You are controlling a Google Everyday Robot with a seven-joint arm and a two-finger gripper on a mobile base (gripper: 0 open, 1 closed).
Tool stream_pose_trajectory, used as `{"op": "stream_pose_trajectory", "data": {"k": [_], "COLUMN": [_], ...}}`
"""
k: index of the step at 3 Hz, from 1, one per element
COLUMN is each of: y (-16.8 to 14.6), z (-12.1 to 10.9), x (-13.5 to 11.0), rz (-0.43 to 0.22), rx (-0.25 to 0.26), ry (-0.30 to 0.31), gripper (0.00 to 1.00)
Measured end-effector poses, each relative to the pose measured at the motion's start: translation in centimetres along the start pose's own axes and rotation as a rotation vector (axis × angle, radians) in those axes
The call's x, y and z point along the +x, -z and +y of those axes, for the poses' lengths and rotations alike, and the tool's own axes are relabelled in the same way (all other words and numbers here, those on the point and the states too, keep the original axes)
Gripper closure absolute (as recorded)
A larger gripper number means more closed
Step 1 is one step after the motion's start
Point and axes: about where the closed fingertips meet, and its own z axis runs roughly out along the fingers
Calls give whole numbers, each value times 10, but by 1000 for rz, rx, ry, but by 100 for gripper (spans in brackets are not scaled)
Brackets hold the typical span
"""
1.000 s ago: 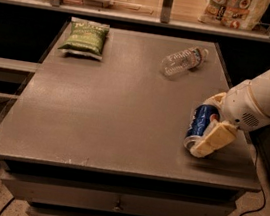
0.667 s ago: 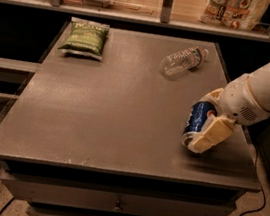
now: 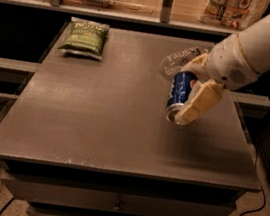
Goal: Move pepsi can near green jalapeno chip bag
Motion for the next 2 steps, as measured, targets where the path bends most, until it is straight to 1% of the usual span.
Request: {"op": "stream_pose_trajectory", "data": {"k": [1, 2], "y": [8, -3], "z": [-5, -3], "x": [-10, -6], "rz": [-12, -53], "rx": [18, 4], "ry": [17, -31], "gripper": [100, 100]}}
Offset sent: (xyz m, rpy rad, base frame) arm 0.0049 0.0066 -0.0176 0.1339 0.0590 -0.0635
